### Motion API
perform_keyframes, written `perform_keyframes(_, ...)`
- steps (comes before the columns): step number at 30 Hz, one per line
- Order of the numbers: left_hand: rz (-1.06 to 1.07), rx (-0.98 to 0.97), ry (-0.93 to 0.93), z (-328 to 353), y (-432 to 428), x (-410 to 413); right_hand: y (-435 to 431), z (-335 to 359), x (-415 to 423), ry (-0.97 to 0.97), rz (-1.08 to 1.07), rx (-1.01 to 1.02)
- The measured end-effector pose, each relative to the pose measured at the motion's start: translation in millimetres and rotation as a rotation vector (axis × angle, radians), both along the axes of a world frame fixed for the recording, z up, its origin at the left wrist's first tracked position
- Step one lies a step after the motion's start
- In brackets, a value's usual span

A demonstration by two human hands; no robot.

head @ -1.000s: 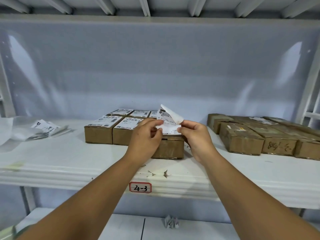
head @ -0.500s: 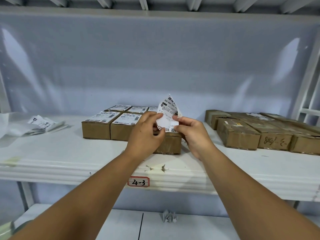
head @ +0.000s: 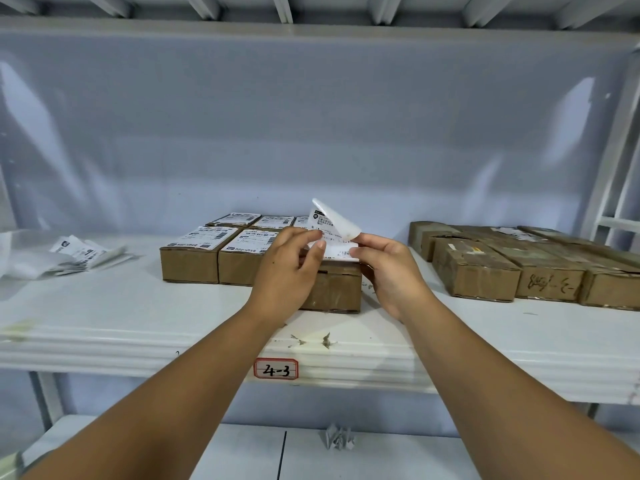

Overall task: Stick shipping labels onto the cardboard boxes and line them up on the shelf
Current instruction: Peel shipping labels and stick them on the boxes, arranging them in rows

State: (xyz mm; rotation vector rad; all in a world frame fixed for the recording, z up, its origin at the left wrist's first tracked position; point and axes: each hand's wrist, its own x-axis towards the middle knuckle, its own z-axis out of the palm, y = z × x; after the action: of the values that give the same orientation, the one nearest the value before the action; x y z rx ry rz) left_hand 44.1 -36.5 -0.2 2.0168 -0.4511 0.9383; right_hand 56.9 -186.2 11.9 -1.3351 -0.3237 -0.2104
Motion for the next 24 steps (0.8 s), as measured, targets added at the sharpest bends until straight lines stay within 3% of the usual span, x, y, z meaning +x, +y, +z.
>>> perform_keyframes(24, -0.024, 0.004, 0.037, -1.4, -3.7, -1.3, 1.3, -3.2, -3.7, -0.020, -0.113, -0.257)
